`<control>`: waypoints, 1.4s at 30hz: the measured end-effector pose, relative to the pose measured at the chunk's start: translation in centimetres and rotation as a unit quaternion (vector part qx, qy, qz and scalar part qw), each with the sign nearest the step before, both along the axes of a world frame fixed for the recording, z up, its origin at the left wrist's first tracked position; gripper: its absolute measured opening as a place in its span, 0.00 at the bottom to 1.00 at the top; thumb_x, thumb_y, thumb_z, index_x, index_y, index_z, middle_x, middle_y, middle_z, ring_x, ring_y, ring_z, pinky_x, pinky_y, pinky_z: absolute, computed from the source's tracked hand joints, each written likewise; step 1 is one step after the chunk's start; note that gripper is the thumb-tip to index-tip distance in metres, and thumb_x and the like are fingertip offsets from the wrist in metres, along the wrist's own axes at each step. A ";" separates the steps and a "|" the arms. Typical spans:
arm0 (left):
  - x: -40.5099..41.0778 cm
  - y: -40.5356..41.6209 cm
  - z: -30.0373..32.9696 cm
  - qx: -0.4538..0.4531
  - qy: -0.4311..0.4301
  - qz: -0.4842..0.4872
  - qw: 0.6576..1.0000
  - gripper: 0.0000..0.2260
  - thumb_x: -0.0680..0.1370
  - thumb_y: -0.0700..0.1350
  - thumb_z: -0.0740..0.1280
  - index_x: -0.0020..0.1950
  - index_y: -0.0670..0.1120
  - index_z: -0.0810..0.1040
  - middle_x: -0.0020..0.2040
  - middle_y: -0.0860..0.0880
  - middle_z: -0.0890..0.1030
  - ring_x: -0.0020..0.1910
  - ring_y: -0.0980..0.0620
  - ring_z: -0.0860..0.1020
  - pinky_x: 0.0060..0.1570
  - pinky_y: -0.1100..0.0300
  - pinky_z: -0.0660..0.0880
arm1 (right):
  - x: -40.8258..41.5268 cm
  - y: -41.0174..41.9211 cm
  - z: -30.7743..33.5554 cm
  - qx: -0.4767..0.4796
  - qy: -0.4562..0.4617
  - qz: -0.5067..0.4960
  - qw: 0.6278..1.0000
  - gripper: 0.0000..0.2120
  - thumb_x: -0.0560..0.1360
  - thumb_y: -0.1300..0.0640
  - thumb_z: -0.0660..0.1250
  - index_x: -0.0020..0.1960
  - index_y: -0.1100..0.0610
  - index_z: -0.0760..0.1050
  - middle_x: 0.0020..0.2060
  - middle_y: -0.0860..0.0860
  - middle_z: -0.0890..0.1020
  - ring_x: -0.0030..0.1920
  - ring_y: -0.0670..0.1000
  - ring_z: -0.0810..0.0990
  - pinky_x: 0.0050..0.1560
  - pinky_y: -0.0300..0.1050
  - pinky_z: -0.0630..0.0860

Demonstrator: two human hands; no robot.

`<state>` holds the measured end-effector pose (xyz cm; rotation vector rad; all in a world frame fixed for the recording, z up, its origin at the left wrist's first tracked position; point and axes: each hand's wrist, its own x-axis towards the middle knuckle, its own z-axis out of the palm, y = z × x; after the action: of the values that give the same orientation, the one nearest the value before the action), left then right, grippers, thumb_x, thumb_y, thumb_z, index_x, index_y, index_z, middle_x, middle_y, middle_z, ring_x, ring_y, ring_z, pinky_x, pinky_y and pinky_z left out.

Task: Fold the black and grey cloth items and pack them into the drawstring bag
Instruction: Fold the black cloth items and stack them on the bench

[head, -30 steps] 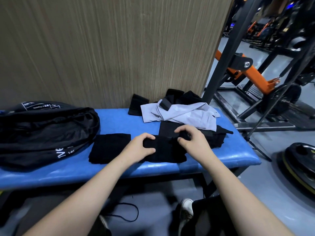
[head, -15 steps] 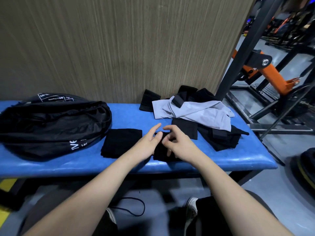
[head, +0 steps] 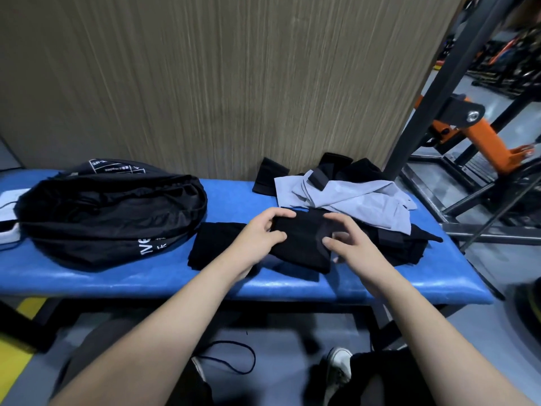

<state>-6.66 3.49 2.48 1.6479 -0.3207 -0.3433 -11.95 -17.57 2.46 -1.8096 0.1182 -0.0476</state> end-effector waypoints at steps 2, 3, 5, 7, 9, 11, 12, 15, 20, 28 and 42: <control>-0.1 0.8 0.6 -0.023 0.006 0.004 1.000 0.19 0.77 0.29 0.62 0.61 0.48 0.79 0.58 0.44 0.82 0.57 0.50 0.81 0.56 0.61 0.78 | -0.3 1.0 0.6 0.071 -0.013 0.032 0.997 0.24 0.78 0.67 0.65 0.67 0.44 0.72 0.45 0.53 0.80 0.42 0.46 0.76 0.39 0.38 0.74; -0.1 1.2 0.8 -0.027 0.006 0.009 1.000 0.19 0.77 0.29 0.62 0.62 0.47 0.79 0.58 0.45 0.83 0.57 0.51 0.81 0.55 0.62 0.78 | -0.2 1.6 0.8 0.100 -0.020 0.044 0.994 0.25 0.79 0.69 0.64 0.68 0.45 0.71 0.43 0.53 0.81 0.40 0.46 0.77 0.39 0.37 0.74; -0.2 2.3 1.2 -0.020 0.001 0.021 1.000 0.17 0.78 0.31 0.63 0.61 0.48 0.79 0.57 0.46 0.83 0.56 0.52 0.82 0.55 0.63 0.78 | 0.4 2.8 0.8 0.122 -0.028 0.064 0.990 0.25 0.78 0.71 0.63 0.68 0.46 0.71 0.44 0.55 0.83 0.41 0.47 0.79 0.41 0.38 0.75; -0.2 3.7 1.2 0.015 -0.016 0.044 0.999 0.16 0.78 0.34 0.65 0.59 0.52 0.80 0.55 0.50 0.83 0.54 0.57 0.81 0.54 0.66 0.77 | 1.0 4.1 0.7 0.106 -0.039 0.069 0.991 0.23 0.77 0.71 0.64 0.64 0.48 0.75 0.47 0.62 0.82 0.43 0.51 0.78 0.42 0.45 0.75; 0.0 5.3 0.8 0.065 -0.052 0.064 0.994 0.15 0.76 0.38 0.67 0.55 0.58 0.80 0.54 0.53 0.83 0.53 0.55 0.81 0.55 0.61 0.78 | 1.7 5.5 0.4 0.062 -0.045 0.062 0.995 0.19 0.77 0.70 0.65 0.59 0.49 0.79 0.44 0.60 0.80 0.40 0.51 0.75 0.39 0.45 0.72; 0.2 7.0 0.3 0.108 -0.092 0.076 0.987 0.15 0.76 0.39 0.67 0.53 0.59 0.80 0.53 0.55 0.83 0.51 0.53 0.81 0.56 0.55 0.77 | 2.2 7.1 0.1 0.023 -0.043 0.065 0.997 0.17 0.77 0.69 0.64 0.56 0.49 0.79 0.42 0.50 0.80 0.36 0.47 0.74 0.33 0.37 0.71; 0.2 7.8 0.1 0.134 -0.112 0.081 0.981 0.14 0.76 0.39 0.67 0.52 0.59 0.81 0.53 0.56 0.83 0.50 0.54 0.80 0.56 0.56 0.76 | 2.5 7.9 -0.1 0.006 -0.041 0.071 0.997 0.16 0.77 0.68 0.65 0.55 0.49 0.79 0.43 0.48 0.80 0.35 0.46 0.75 0.31 0.36 0.70; 0.4 9.9 -0.4 0.210 -0.152 0.114 0.959 0.12 0.77 0.42 0.68 0.52 0.60 0.81 0.54 0.57 0.82 0.55 0.56 0.78 0.60 0.56 0.73 | 3.6 10.2 -0.9 -0.029 -0.037 0.074 0.996 0.13 0.78 0.65 0.66 0.53 0.47 0.79 0.44 0.51 0.80 0.34 0.48 0.76 0.34 0.39 0.71; 0.6 12.2 -0.5 0.267 -0.138 0.153 0.942 0.17 0.75 0.49 0.72 0.62 0.62 0.78 0.56 0.55 0.76 0.59 0.55 0.74 0.60 0.59 0.70 | 5.0 13.4 -1.2 -0.101 -0.051 0.060 0.992 0.12 0.76 0.61 0.68 0.58 0.51 0.77 0.38 0.44 0.78 0.33 0.43 0.73 0.40 0.34 0.72; 1.2 12.9 -2.1 0.364 -0.127 0.097 0.918 0.18 0.79 0.49 0.66 0.69 0.59 0.74 0.57 0.52 0.71 0.60 0.52 0.73 0.59 0.63 0.65 | 6.3 14.3 -2.7 -0.222 -0.003 0.078 0.972 0.13 0.74 0.61 0.67 0.57 0.52 0.76 0.47 0.50 0.82 0.46 0.50 0.79 0.48 0.42 0.74; 1.4 11.4 -2.1 0.271 -0.186 0.147 0.933 0.15 0.78 0.41 0.68 0.59 0.61 0.79 0.50 0.55 0.74 0.42 0.57 0.74 0.49 0.62 0.68 | 5.9 12.5 -2.1 -0.215 -0.062 0.023 0.974 0.12 0.74 0.64 0.65 0.56 0.55 0.78 0.29 0.46 0.68 0.31 0.44 0.69 0.37 0.39 0.67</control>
<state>-5.26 14.90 0.41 2.2769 -0.2668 0.1309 -6.04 -5.06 0.36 -2.2360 -0.0281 -0.1639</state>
